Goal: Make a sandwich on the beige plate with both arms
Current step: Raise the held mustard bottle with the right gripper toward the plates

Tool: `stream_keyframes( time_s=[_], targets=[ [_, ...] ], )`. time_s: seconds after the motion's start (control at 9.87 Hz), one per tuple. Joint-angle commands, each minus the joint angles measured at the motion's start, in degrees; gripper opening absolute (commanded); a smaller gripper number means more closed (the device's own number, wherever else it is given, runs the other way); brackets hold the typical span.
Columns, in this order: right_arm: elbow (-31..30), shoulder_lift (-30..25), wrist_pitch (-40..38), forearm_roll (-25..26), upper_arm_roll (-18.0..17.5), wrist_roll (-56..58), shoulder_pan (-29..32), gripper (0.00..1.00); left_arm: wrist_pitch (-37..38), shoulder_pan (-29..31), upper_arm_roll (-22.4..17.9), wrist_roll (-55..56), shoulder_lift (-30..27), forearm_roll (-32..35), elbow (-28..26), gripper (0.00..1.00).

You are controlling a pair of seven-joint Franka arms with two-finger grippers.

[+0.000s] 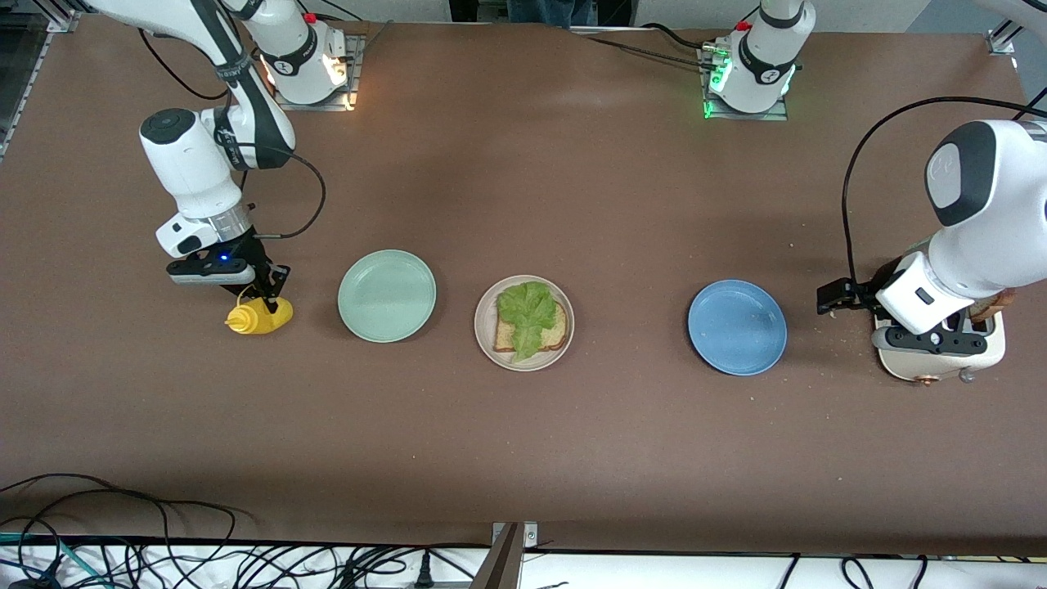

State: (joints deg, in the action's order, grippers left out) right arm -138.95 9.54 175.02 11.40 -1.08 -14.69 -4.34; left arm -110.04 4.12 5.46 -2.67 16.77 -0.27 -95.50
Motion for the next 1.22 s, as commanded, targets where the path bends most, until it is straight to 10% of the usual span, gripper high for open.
stream_keyframes(
  time_s=[0.0, 1.11],
  targets=[
    [2.4, -4.7, -11.4, -0.4, -1.8, 0.8, -0.1, 0.00, 0.3, -0.2, 0.2, 1.0, -0.2, 2.0, 0.0, 1.00],
    [23.0, -1.4, -54.6, 5.4, -10.7, 0.5, -4.7, 0.00, 0.2, -0.1, 0.2, 1.0, 0.2, 2.0, 0.0, 1.00]
  ],
)
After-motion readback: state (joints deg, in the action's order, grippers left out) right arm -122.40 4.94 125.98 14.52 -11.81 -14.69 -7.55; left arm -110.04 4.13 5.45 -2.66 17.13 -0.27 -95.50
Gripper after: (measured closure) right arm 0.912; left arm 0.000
